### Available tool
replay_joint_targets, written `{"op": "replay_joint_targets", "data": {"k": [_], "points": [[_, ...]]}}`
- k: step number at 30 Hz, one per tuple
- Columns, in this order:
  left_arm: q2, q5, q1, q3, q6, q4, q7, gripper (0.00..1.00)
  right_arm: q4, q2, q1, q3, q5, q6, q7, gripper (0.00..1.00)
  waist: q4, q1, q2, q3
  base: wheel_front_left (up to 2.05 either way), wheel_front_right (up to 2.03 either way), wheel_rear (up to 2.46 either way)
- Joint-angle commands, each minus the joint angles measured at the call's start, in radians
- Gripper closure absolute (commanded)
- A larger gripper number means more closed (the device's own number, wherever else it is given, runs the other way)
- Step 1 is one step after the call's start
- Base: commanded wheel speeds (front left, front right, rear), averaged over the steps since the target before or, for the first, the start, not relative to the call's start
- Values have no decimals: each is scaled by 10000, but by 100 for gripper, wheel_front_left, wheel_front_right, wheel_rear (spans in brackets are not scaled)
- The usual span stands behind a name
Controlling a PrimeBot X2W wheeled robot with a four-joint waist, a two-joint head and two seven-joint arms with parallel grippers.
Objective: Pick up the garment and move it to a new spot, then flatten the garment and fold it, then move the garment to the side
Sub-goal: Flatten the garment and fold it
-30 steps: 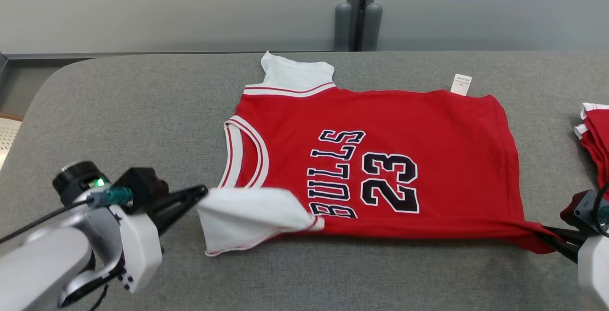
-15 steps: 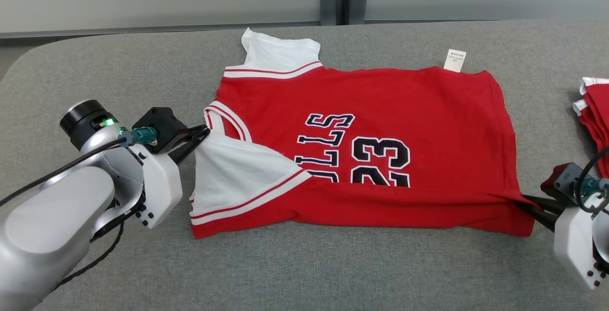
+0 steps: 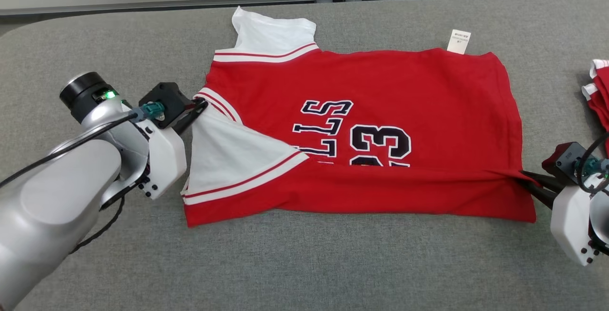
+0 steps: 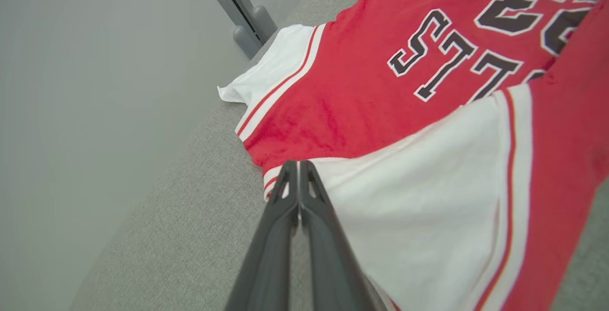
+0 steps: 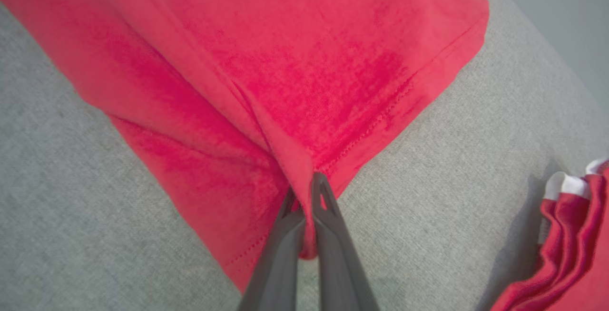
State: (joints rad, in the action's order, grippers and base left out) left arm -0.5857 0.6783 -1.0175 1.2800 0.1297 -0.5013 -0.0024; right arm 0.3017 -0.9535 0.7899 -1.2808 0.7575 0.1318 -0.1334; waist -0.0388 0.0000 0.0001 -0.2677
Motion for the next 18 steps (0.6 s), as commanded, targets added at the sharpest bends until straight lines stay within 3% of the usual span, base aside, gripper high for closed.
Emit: {"op": "replay_joint_targets", "data": {"k": [1,7,8,9,10,13,16,18], "points": [[15,-70,-244,-11,1,-194,-141,100,52,33,120,1,7,-22,65,100,5,0,-1,-72,0,0,0],[412,-218,-422,-1,2,-1017,-487,100,308,154,387,4,165,-22,468,100,38,0,-1,-297,0,0,0],[499,-185,-377,-1,2,-1067,-507,70,329,233,364,3,357,-22,565,3,45,0,-1,-316,0,0,0],[548,-235,-346,0,2,-1119,-537,4,390,281,337,-12,500,-20,558,0,50,0,-1,-333,0,0,0],[585,-367,-338,1,2,-1154,-611,0,421,281,369,-3,466,-22,570,0,52,0,-1,-355,0,0,0],[733,-412,-409,-4,-6,-1526,-869,0,780,342,539,6,522,-20,1023,0,21,0,-1,-377,0,0,0],[937,-244,-269,-279,-431,-2055,-1317,0,1417,482,611,2,995,-22,1580,0,11,0,-1,-308,0,0,0],[1071,-64,-96,-595,-949,-2349,-1756,0,1847,631,621,102,1437,-20,2106,0,-7,0,-1,-207,0,0,0]]}}
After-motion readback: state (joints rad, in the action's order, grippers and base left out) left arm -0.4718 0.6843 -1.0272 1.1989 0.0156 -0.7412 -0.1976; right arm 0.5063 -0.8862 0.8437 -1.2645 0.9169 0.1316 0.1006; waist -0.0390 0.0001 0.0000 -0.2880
